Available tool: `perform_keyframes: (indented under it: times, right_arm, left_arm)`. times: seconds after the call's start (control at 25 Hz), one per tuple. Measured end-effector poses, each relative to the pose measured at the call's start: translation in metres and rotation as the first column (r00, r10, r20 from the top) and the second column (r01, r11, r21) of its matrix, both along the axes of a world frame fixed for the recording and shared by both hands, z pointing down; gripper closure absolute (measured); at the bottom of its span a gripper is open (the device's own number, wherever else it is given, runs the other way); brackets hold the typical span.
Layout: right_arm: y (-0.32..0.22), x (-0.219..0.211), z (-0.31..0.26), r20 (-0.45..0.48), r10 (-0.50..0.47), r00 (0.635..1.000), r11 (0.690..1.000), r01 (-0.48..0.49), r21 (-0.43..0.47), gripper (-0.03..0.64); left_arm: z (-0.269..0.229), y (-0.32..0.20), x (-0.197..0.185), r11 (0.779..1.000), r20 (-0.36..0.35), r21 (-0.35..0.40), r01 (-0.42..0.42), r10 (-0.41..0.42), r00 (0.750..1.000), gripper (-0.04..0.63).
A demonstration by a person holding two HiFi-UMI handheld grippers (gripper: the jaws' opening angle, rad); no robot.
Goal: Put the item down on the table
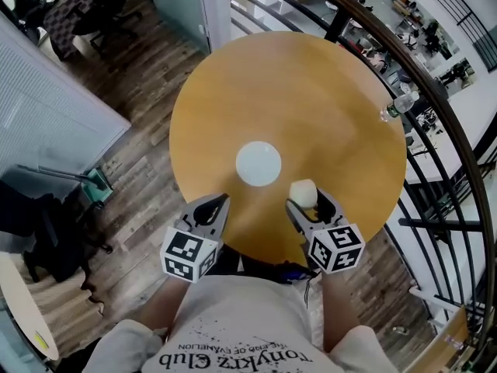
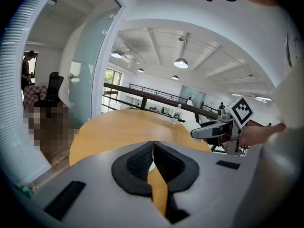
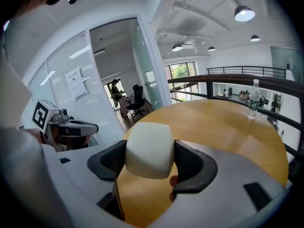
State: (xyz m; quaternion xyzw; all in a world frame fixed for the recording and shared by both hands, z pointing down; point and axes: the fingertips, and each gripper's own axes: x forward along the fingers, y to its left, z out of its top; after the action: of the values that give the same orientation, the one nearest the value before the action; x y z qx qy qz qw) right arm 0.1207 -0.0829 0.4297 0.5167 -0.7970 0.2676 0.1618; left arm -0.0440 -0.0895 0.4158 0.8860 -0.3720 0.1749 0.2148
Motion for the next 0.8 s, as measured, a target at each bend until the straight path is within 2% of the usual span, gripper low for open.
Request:
perform_keyframes:
  times: [0.8]
  right_arm:
    - [-0.065,-0.016,0.062,-0.047,-0.059,0.997,0.994,0.055,-0.09,0.295]
  left_arm:
    - [0.053,-0.054,-0.001,0.998,0.011,-0.064,0.002,-0.001,1.0,0.571]
